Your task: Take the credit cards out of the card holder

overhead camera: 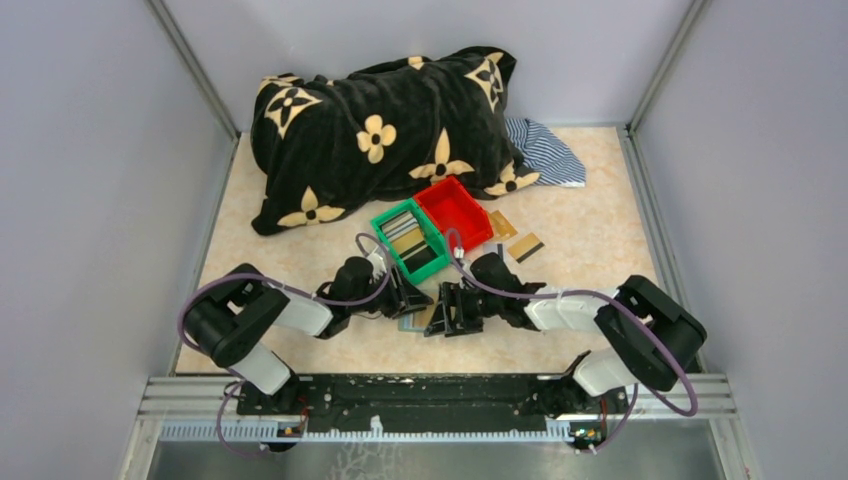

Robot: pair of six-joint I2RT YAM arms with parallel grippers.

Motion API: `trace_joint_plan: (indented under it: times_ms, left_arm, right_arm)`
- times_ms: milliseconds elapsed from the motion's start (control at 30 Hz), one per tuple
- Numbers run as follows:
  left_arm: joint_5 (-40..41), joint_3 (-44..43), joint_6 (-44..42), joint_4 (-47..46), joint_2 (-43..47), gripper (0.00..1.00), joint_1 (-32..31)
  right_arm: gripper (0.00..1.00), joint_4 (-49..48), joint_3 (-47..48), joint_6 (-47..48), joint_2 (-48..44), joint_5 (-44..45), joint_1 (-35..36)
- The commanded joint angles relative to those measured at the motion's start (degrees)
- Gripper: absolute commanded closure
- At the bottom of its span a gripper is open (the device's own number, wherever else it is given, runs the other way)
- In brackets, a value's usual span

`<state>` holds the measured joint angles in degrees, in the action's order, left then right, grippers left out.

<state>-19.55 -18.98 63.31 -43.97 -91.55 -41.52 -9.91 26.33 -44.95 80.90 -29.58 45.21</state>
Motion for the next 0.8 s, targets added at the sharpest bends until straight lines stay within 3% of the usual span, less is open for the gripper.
trace_joint_plan:
  times_ms: [0, 533, 767]
  left_arm:
    - [-0.7, 2.2, -1.4, 7.3, -3.1, 0.51, -0.6]
    - [-0.4, 0.7, -3.1, 9.9, -3.0, 0.51, -0.6]
    - [-0.1, 0.4, -3.7, 10.9, -2.8, 0.52, -0.6]
  right_arm:
    - [0.28, -2.3, 0.1, 0.3, 1.7, 4.8, 0.4]
    - [0.42, 2.1, -1.5, 2.5, -8.7, 9.2, -4.4]
    - [0.42, -0.8, -2.1, 3.4, -6.8, 7.9, -4.9]
